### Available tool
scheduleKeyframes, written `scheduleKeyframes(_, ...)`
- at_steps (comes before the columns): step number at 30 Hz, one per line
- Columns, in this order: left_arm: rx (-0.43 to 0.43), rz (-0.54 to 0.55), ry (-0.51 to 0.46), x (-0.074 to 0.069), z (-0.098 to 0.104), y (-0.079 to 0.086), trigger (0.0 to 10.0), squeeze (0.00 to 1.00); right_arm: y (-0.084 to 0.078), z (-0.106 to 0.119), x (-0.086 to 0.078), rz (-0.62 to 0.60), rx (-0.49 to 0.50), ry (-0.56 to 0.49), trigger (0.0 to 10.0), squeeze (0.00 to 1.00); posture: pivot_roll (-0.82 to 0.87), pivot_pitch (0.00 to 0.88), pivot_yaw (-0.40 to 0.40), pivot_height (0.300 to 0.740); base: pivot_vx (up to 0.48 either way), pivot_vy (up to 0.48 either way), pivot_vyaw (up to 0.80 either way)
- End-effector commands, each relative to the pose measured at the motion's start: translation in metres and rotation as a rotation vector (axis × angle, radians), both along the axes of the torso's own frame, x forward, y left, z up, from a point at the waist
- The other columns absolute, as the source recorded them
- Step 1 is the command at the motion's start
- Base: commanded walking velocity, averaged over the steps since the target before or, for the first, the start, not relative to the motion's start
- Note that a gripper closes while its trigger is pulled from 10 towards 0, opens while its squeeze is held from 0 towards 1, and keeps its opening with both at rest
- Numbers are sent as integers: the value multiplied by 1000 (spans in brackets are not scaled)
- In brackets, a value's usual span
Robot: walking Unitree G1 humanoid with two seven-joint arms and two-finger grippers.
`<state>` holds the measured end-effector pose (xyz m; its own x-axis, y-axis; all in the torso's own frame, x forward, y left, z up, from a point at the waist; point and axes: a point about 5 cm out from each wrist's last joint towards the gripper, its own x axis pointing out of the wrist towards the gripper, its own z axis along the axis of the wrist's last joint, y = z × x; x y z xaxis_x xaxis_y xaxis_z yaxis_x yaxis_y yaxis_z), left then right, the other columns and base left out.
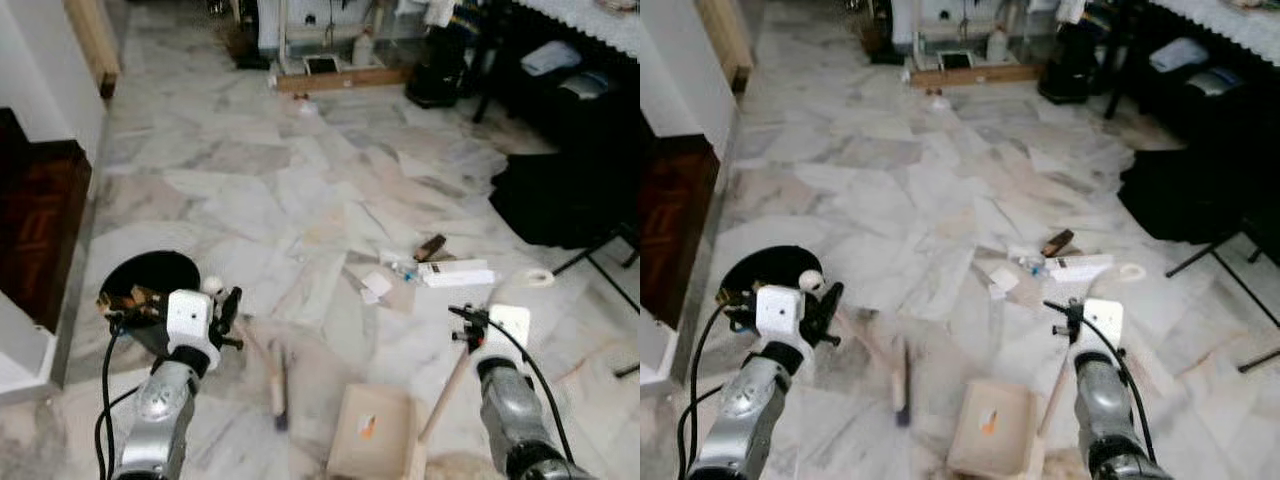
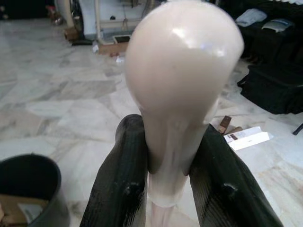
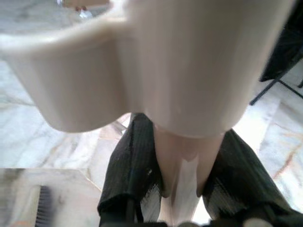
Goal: Sweep floor
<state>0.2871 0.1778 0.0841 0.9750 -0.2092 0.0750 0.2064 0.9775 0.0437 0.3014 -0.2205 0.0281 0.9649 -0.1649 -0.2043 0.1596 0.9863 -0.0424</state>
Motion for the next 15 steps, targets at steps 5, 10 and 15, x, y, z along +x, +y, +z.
scheduleKeyframes(5, 7, 27, -46, 7, 14, 4, 10000, 0, -4, 4, 1, -21, -2, -30, 10000, 0, 33, 54, 10, 740, 0, 0, 0)
scheduleKeyframes(10, 2, 24, -46, 14, 18, 2, 10000, 0, -4, 6, 1, -26, -5, -42, 10000, 0, 28, 60, 15, 740, 0, 0, 0)
scheduleKeyframes(15, -2, 30, -48, 18, 19, 2, 10000, 0, -5, 5, 1, -40, 11, -38, 10000, 0, 28, 64, 16, 740, 106, 0, 0)
